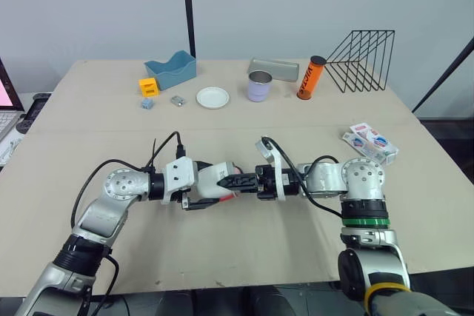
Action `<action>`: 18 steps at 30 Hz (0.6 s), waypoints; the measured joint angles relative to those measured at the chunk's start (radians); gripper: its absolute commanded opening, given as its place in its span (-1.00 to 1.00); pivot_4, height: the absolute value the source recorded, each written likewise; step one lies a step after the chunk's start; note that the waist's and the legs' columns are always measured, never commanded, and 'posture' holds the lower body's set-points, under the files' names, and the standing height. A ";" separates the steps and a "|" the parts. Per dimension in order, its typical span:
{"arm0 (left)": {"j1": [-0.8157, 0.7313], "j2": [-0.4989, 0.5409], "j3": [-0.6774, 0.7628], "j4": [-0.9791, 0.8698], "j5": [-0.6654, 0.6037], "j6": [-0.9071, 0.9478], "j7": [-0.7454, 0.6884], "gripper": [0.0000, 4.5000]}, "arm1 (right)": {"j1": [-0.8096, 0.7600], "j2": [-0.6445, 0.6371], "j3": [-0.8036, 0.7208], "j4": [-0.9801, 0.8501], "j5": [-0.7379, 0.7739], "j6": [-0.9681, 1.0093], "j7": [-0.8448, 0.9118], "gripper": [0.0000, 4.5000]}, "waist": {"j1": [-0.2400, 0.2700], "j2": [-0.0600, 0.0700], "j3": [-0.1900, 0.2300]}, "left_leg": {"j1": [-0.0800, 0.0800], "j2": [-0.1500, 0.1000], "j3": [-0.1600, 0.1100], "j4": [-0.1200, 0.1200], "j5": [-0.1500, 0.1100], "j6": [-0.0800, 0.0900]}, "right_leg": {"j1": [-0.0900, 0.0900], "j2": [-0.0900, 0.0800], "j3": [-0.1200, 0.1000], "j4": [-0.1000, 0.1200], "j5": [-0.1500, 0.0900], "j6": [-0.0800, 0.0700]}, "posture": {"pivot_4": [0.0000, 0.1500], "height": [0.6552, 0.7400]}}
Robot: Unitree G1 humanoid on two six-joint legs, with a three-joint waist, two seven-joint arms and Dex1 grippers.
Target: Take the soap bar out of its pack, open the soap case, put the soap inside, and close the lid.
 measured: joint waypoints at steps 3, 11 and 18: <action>0.000 0.000 0.000 0.000 0.000 0.000 0.003 0.56 | 0.000 0.004 -0.006 0.005 0.000 0.001 -0.003 -0.06 | 0.000 0.000 0.000 | 0.000 0.000 0.000 0.000 0.000 0.000 | 0.000 0.000 0.000 0.000 0.000 0.000 | 1.00 0.98; 0.000 0.002 0.000 0.000 0.003 0.000 0.004 0.56 | 0.000 0.020 -0.016 0.009 -0.001 0.006 -0.015 -0.06 | 0.000 0.000 0.000 | 0.000 0.000 0.000 0.000 0.000 0.000 | 0.000 0.000 0.000 0.000 0.000 0.000 | 1.00 0.98; 0.000 0.004 0.000 0.000 0.005 0.001 0.001 0.78 | 0.000 0.021 -0.002 0.009 -0.001 0.005 -0.016 -0.06 | -0.001 0.000 0.000 | 0.000 0.000 0.000 0.000 0.000 0.000 | 0.000 0.000 0.000 0.000 -0.001 0.002 | 1.00 0.98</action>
